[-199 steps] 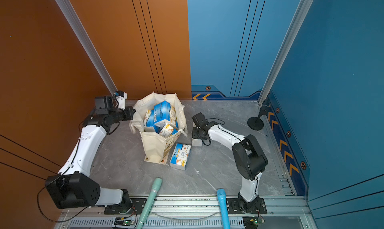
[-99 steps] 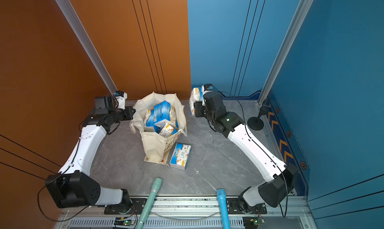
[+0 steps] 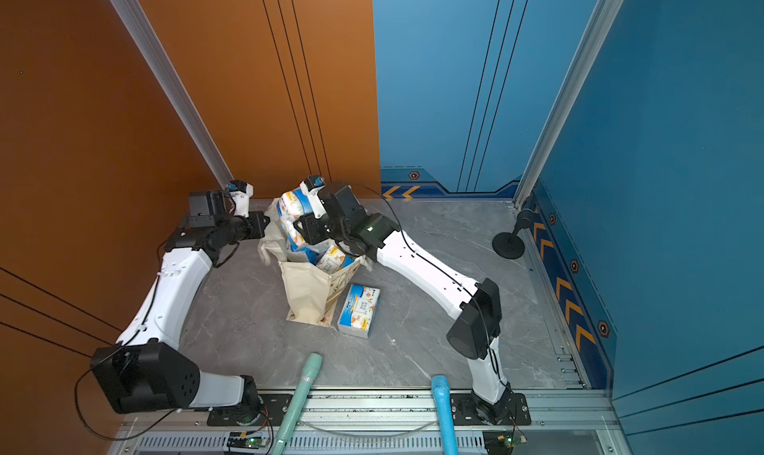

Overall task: Put tissues into the canvas bag
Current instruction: Place the pack of facial tissues in the canvas bag.

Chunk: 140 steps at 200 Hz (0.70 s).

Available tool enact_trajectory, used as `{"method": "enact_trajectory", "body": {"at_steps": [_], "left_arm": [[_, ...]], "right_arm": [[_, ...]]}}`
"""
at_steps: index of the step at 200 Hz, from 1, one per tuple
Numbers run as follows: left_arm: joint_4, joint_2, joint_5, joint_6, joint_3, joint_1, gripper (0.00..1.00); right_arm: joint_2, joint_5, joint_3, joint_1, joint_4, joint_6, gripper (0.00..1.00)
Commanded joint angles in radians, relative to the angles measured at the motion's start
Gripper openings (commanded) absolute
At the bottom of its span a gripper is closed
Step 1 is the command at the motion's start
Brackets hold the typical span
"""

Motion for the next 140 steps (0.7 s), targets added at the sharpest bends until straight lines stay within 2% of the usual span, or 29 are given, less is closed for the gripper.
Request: {"method": "enact_trajectory", "body": {"at_steps": [1,29,82,105,140], "left_arm": [[-0.006,0.002,0.016,-0.004,-0.012,0.002,0.0],[-0.006,0.0,0.016,-0.004,-0.012,0.002,0.0],[-0.006,0.001,0.014,-0.004,-0.012,0.002,0.0],[-0.006,0.0,0.014,-0.004,-0.012,0.002,0.0],[-0.006,0.002,0.014,-0.005,-0.011,0.002,0.0]], "right_arm": [[0.046,-0.019,0.077,0.002,-0.094,0.001,0.44],[0.103,-0.002,0.084,0.01,-0.174,0.0,0.44],[0.177,-0.01,0.203,0.028,-0.47,-0.084,0.43],[0.202,0.03,0.247,0.043,-0.54,-0.108,0.42],[0.292,0.016,0.355,0.072,-0.591,-0.115,0.42]]}}
